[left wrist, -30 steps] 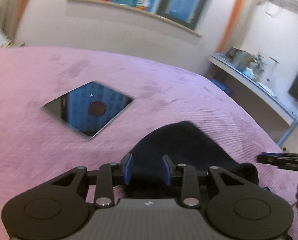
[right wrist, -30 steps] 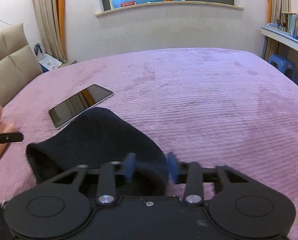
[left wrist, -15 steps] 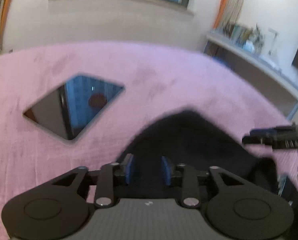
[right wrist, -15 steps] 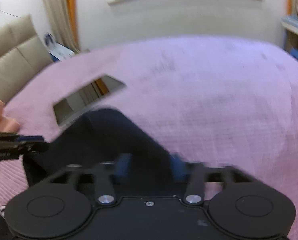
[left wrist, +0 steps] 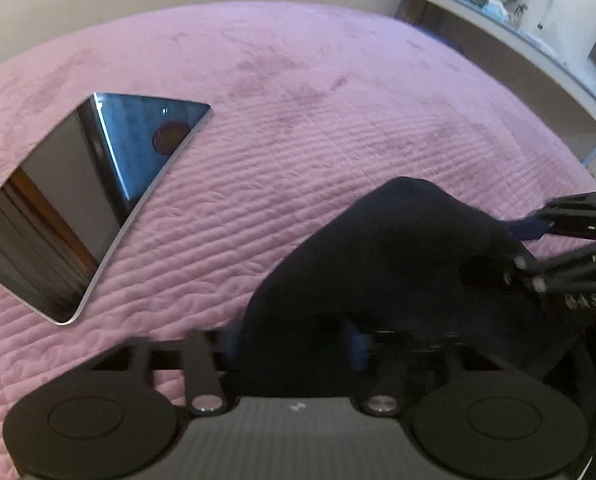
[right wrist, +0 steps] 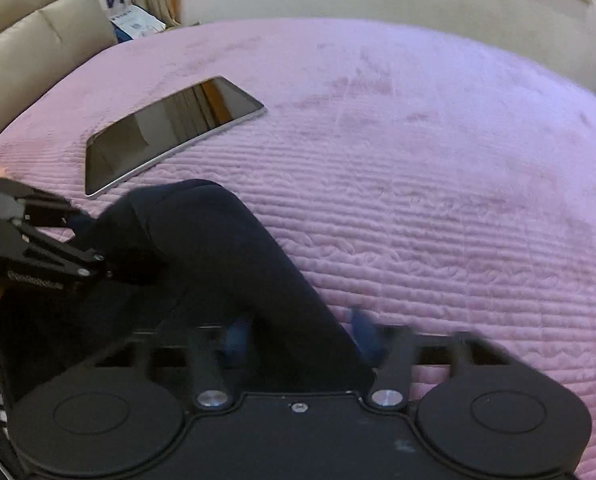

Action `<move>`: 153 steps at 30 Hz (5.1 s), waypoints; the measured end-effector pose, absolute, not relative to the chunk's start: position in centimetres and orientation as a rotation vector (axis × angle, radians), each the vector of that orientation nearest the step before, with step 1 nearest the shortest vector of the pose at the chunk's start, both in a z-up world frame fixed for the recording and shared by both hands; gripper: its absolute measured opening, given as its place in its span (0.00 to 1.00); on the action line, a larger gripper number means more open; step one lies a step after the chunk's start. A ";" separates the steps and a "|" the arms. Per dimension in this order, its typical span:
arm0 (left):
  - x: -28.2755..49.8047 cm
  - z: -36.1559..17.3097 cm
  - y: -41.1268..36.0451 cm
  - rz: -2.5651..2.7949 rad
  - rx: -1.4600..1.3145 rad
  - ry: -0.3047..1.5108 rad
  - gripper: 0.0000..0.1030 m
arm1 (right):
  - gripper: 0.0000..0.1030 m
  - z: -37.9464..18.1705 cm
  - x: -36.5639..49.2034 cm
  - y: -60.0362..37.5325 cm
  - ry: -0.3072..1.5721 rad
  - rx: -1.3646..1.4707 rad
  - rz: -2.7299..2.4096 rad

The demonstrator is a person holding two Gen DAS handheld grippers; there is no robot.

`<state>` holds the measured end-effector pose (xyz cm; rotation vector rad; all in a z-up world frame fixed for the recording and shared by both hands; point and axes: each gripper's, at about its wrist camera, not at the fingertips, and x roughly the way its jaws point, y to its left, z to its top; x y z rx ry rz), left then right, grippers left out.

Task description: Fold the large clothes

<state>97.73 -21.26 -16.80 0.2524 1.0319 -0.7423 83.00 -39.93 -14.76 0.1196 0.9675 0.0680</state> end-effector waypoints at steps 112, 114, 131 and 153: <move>31.0 -12.2 1.2 -0.183 -0.073 1.118 0.51 | 0.66 -12.2 24.1 -33.2 1.034 0.263 -0.064; 30.3 -12.1 1.3 -0.183 -0.057 1.085 0.51 | 0.67 -12.2 22.5 -33.0 1.019 0.219 -0.079; 20.5 -15.1 -2.8 -0.380 0.128 0.906 0.43 | 0.33 -15.8 14.9 -19.8 0.941 0.114 0.264; 16.3 -12.6 10.6 -0.111 -0.209 0.970 0.56 | 0.71 -14.8 7.7 -36.7 0.982 0.499 -0.135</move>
